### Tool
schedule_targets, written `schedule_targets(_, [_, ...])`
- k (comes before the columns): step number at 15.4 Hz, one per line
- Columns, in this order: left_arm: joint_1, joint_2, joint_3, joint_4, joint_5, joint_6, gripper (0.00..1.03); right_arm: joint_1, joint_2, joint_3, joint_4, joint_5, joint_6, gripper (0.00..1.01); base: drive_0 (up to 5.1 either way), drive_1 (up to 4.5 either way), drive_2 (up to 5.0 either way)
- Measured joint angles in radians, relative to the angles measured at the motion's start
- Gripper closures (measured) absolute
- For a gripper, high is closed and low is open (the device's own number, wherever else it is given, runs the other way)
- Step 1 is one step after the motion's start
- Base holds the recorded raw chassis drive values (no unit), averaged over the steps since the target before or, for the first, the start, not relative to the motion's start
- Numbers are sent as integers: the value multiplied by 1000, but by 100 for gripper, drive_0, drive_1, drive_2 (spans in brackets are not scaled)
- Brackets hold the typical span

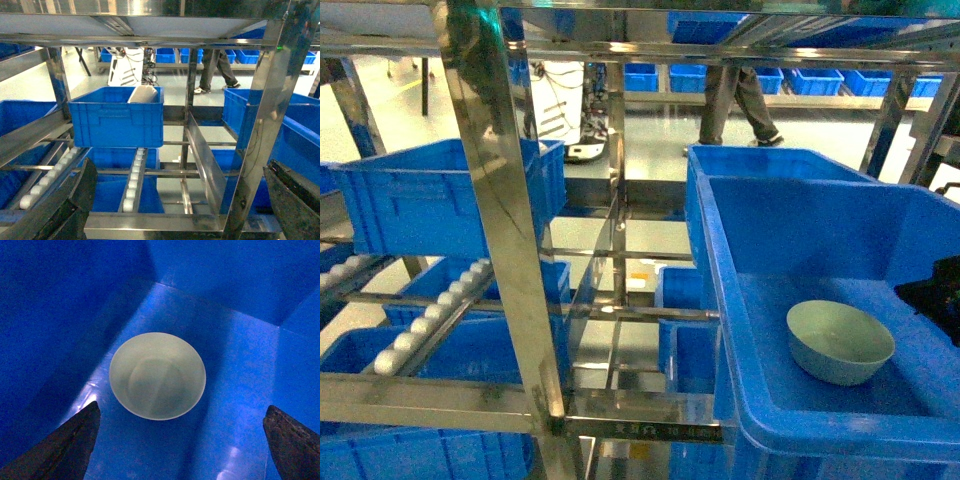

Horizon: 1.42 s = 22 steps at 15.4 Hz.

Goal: Place green bowl on second shelf with right arm

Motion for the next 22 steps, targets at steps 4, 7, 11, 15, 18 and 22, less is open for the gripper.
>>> schedule_targets(4, [0,0,0,0,0,0,5,-33,-129,-104,8,-45,-2,3,0,0,0])
schedule_targets(7, [0,0,0,0,0,0,5,-35,-330,-197,-40,-100,11,3,0,0,0])
schedule_targets(11, [0,0,0,0,0,0,5,22,-649,-301,-169,-150,41,3,0,0,0])
schedule_targets(15, [0,0,0,0,0,0,5,73,-983,-375,-374,-156,54,3,0,0,0])
schedule_targets(18, [0,0,0,0,0,0,5,19,-1190,-391,-546,-185,57,3,0,0,0])
schedule_targets(22, [0,0,0,0,0,0,5,-53,-1263,-425,-599,-200,19,3,0,0,0])
